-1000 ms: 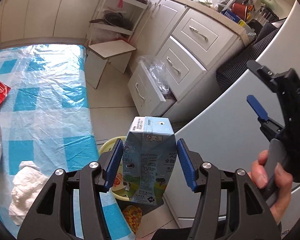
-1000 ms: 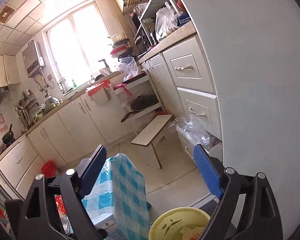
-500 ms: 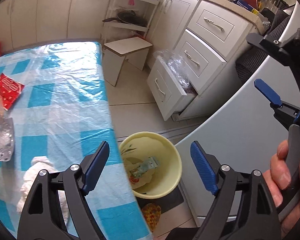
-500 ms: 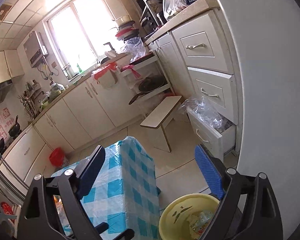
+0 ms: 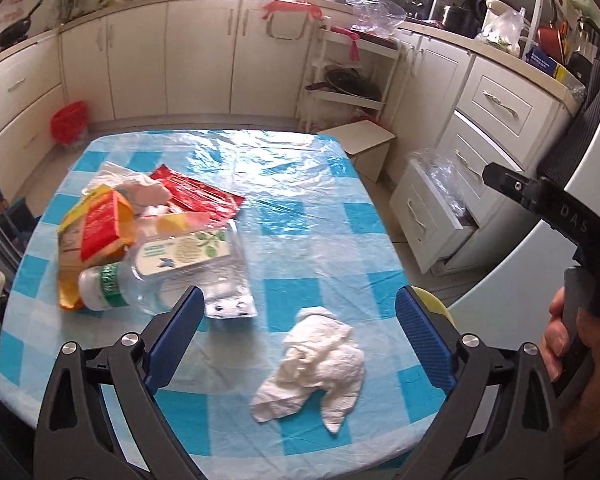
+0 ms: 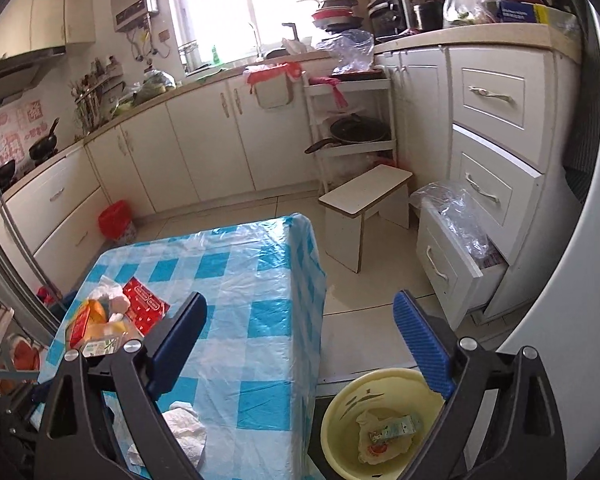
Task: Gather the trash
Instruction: 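Return both grippers to the table toward the water bottle and second tissue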
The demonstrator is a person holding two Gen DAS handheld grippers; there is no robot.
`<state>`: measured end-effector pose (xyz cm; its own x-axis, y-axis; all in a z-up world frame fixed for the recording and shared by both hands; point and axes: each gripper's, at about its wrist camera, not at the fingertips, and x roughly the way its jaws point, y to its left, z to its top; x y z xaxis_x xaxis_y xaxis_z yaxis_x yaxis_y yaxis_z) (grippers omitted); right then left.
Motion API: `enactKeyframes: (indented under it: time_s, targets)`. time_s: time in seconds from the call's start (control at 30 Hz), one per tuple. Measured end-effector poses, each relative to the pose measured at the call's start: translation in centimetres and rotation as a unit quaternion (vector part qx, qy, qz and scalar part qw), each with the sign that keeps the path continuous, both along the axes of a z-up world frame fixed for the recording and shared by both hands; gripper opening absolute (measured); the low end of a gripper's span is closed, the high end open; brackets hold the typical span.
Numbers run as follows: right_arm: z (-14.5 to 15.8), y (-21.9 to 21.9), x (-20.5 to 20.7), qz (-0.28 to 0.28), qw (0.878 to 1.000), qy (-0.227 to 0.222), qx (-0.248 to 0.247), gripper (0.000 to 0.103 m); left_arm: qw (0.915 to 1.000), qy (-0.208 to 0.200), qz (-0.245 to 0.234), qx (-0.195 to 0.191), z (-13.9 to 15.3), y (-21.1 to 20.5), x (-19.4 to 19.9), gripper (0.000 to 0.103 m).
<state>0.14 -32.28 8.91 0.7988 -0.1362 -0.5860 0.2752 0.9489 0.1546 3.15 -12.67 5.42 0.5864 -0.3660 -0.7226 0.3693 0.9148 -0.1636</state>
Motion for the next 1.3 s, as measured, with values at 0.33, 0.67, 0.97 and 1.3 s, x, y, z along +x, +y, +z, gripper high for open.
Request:
enactKeyframes:
  time_s: [0.33, 0.67, 0.97, 1.3]
  targets:
    - [-0.9, 6.2, 2.0, 0.070, 0.997, 0.021, -0.029, 0.091, 0.9969, -0.040, 0.062, 0.027, 0.3, 6.2, 2.2, 0.095]
    - [-1.6, 9.8, 3.3, 0.104, 0.993, 0.035, -0.045, 0.092, 0.9952, -0.009, 0.097, 0.007, -2.4, 8.6, 3.2, 0.095]
    - [-2.1, 11.1, 4.1, 0.112, 0.991, 0.047, -0.056, 0.092, 0.9957, -0.002, 0.092, 0.010, -3.3, 9.3, 3.3, 0.095]
    - [-2.4, 11.5, 4.6, 0.116, 0.990, 0.054, -0.052, 0.092, 0.9978, -0.011, 0.064, 0.012, -3.3, 8.9, 2.4, 0.095]
